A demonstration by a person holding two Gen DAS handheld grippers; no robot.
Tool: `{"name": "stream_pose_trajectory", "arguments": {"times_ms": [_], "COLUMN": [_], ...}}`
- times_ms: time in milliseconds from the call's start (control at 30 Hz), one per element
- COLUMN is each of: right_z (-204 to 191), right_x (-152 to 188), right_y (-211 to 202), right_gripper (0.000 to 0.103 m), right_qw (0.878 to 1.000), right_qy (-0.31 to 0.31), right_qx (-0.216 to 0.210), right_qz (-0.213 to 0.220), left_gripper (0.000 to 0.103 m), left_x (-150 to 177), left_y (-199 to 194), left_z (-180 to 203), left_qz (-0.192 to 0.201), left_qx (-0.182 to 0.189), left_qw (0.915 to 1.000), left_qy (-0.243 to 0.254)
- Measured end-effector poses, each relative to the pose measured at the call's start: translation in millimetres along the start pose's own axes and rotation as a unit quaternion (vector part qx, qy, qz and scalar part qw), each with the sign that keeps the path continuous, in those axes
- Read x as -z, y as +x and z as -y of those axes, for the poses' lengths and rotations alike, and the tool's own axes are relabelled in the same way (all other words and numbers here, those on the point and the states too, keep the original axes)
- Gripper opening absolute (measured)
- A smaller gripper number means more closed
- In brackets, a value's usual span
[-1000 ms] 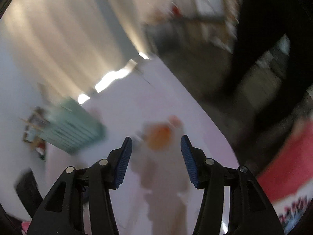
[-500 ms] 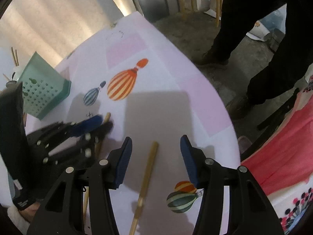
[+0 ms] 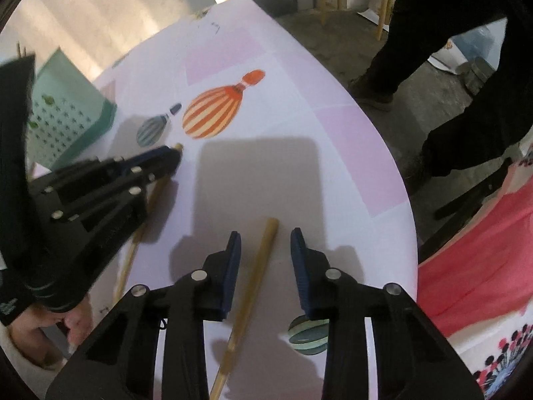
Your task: Organize utensils
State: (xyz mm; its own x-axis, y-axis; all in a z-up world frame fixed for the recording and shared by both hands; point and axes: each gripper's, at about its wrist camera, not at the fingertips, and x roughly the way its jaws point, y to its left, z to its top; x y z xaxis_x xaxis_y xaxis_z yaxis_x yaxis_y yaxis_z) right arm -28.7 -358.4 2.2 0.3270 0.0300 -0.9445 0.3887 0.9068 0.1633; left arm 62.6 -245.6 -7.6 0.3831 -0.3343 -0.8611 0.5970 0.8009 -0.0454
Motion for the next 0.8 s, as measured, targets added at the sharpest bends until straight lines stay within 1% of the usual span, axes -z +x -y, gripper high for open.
{"name": "stream_pose_trajectory", "arguments": {"times_ms": [133, 167, 200, 233, 267, 300, 433, 533, 567, 600, 667, 733, 800], "right_z": [-11.6, -15.2, -16.3, -17.3, -17.9, -19.3, -17.6, -8.1, -7.5, -5.8, -7.6, -10.8, -14.3], "right_x": [-1.6, -0.8, 0.0, 0.3, 0.5, 0.2, -4.3, -7.7, -9.8, -11.5, -16.0, -24.4, -31.1], "right_y": [2.0, 2.7, 2.8, 2.8, 2.8, 3.0, 3.1, 3.1, 3.5, 1.2, -6.2, -21.4, -38.9], "right_gripper": [0.031, 0.029, 0.025, 0.024, 0.018, 0.009, 0.007, 0.007, 0.007, 0.007, 0.007, 0.007, 0.007], "right_qw": [0.999, 0.999, 0.998, 0.998, 0.999, 0.999, 1.0, 0.999, 0.999, 0.998, 0.997, 0.995, 0.992], "right_qy": [-0.019, -0.027, -0.03, -0.03, -0.028, -0.029, -0.006, 0.034, 0.043, 0.053, 0.059, 0.065, 0.069], "right_qx": [0.037, 0.047, 0.048, 0.047, 0.045, 0.039, 0.025, -0.005, -0.021, -0.034, -0.045, -0.062, -0.077], "right_qz": [-0.005, -0.004, -0.003, -0.003, -0.003, -0.004, -0.008, -0.006, -0.005, 0.001, 0.014, 0.043, 0.074], "left_gripper": [0.004, 0.004, 0.004, 0.004, 0.004, 0.004, 0.004, 0.004, 0.004, 0.004, 0.004, 0.004, 0.004], "left_x": [0.0, 0.4, 0.4, -0.2, -0.3, -0.2, -0.5, -1.2, -1.9, -2.9, -4.6, -5.0, -4.0], "left_y": [-0.9, -1.4, -1.8, -1.9, -2.7, -2.9, -6.2, -15.6, -20.5, -26.2, -36.6, -51.8, -77.7], "left_z": [-5.3, -7.0, -8.0, -8.5, -9.1, -9.4, -11.0, -15.2, -17.2, -20.2, -27.5, -38.0, -54.0], "left_qz": [0.0, 0.001, 0.001, 0.001, 0.001, 0.001, 0.008, 0.023, 0.03, 0.038, 0.053, 0.076, 0.108], "left_qx": [0.002, 0.003, 0.003, 0.003, 0.003, 0.002, 0.003, 0.005, 0.006, 0.006, 0.008, 0.018, 0.035], "left_qw": [0.9999, 0.9999, 0.9998, 0.9998, 0.9997, 0.9997, 0.9995, 0.9992, 0.999, 0.9986, 0.9974, 0.9948, 0.9895], "left_qy": [-0.013, -0.017, -0.02, -0.022, -0.024, -0.025, -0.029, -0.032, -0.033, -0.037, -0.048, -0.065, -0.09]}}
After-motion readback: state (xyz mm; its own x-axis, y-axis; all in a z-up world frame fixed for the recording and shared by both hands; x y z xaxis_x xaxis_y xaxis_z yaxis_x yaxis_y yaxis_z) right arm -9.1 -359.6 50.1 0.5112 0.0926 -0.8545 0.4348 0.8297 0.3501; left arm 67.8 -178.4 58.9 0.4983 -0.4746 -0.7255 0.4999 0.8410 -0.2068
